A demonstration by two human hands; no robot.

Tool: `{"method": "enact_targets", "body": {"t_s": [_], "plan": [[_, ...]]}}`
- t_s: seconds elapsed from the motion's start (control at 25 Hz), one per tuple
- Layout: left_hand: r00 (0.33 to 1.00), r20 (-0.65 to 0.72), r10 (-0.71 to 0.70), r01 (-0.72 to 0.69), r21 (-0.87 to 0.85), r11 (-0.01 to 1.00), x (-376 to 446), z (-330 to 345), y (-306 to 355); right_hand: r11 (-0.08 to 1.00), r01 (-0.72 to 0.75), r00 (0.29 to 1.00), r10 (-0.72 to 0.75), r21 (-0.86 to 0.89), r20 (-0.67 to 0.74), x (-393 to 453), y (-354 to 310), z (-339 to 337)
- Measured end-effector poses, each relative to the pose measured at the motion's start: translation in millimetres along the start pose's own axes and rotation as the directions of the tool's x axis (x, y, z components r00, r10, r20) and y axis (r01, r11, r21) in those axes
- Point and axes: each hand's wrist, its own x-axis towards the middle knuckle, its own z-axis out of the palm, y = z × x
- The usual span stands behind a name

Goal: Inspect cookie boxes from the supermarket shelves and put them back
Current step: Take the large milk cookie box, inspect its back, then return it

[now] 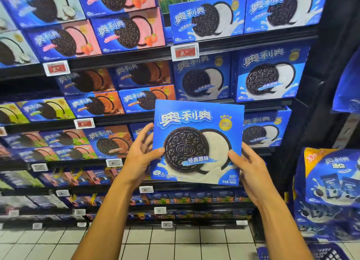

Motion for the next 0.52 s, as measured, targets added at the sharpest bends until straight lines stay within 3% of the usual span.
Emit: {"method": "enact_targets", "body": {"t_s": [0.32,0.52], "plan": [[0.986,0.103,0.128,-0.135,0.062,0.989,0.7,3.9,4.5,0.952,0.183,0.982,-0.169,-0.245,0.079,-0.7,-4.1,-6.6],[0.981,0.129,0.146,-0.186,0.400,0.897,2.3,11.6,-3.6,0.894,0.261,0.958,-0.287,-0.365,-0.018,1.8,-3.0,-8.6]]}}
